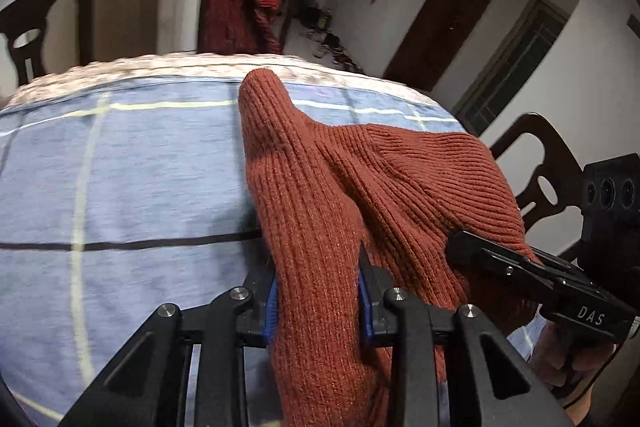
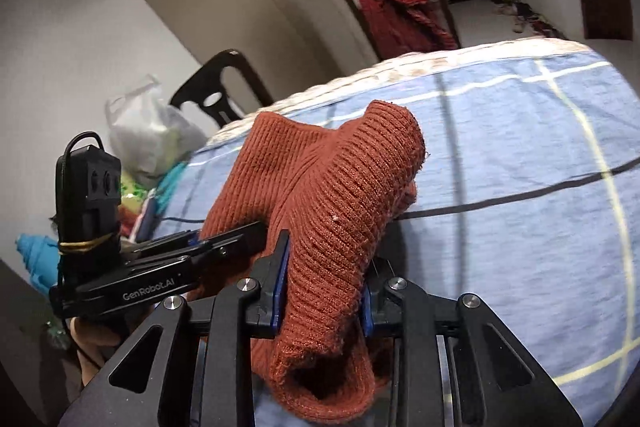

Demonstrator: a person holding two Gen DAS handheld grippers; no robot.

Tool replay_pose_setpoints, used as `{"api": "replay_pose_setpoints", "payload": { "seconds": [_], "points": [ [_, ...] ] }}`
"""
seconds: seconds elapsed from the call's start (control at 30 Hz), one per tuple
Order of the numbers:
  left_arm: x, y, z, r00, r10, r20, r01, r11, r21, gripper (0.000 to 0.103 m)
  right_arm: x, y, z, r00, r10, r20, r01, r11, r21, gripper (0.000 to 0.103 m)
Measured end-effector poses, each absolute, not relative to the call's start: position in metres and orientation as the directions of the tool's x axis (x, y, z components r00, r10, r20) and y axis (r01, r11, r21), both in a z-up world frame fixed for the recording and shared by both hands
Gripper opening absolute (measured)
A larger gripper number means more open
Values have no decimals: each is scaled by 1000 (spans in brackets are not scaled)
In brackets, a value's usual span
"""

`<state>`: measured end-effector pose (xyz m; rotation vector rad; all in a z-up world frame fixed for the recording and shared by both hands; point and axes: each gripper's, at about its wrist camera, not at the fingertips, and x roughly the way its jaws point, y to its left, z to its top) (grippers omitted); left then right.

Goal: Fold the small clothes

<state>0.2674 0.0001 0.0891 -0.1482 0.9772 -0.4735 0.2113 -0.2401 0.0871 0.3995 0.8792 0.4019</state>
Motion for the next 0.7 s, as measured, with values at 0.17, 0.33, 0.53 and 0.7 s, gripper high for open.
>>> {"api": "replay_pose_setpoints", "payload": {
  "seconds": [0.17,0.33,0.53,0.7],
  "points": [
    [261,44,84,510,-345,-788,259,935,-241,33,217,-198,72,525,564,-637,-209,812,545,28],
    [260,74,66,506,-289,-812,207,955,-210,33,223,-159,52,483,597,-640,-240,794,559,28],
    [256,101,41,483,-307,-820,171,951,-256,37,226,-153,26,464,575,-674,-195,809,555,31],
    [248,105,40,515,-302,-802,168,953,-251,53,221,-154,29,480,517,-709,-189,850,492,36]
  ]
}}
